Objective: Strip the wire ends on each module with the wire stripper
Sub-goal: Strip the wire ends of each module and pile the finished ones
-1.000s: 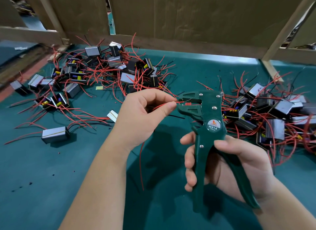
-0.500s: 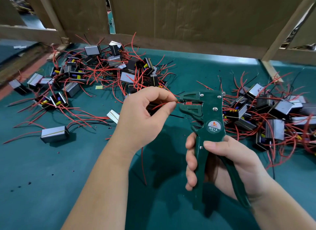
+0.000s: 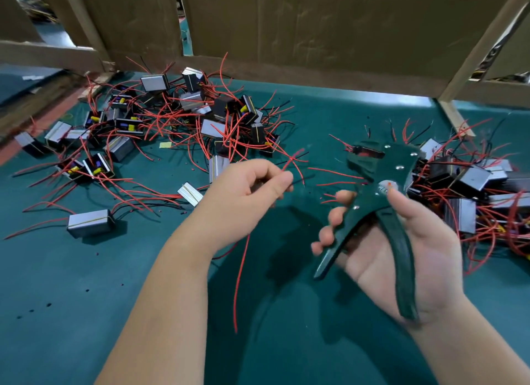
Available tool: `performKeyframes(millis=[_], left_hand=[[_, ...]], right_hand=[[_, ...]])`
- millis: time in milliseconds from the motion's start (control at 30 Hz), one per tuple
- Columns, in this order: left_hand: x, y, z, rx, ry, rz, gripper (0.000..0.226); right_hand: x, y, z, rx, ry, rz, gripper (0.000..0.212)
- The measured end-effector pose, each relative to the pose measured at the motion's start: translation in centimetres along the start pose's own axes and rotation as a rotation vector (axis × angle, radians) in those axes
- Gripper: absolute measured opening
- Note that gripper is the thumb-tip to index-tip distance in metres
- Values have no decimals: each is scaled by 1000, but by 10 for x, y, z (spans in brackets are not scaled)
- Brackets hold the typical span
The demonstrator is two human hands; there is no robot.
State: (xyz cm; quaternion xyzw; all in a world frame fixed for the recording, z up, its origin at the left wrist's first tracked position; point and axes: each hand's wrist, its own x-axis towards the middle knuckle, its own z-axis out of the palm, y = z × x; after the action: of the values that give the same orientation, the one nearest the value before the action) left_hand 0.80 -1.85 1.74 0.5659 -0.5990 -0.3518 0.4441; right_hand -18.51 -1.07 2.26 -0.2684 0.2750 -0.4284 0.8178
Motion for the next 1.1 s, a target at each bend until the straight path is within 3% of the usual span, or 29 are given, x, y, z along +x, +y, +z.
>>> performKeyframes(millis=[167, 333, 500, 833, 1100], left_hand=[[1, 0, -2, -131, 70, 13, 13], [-1, 5, -3, -251, 91, 49, 7], [-2, 7, -5, -270, 118, 99, 18], [-2, 10, -3, -283, 107, 122, 17], [-2, 9, -3, -267, 97, 138, 13]], right_hand=[[2, -4, -9, 4, 29, 111, 45], [-3, 2, -9, -71, -212, 251, 47], [-6, 4, -7, -67, -365, 272, 41], [-7, 3, -6, -186, -362, 222, 29], [-10, 9, -4, -183, -304, 202, 38]])
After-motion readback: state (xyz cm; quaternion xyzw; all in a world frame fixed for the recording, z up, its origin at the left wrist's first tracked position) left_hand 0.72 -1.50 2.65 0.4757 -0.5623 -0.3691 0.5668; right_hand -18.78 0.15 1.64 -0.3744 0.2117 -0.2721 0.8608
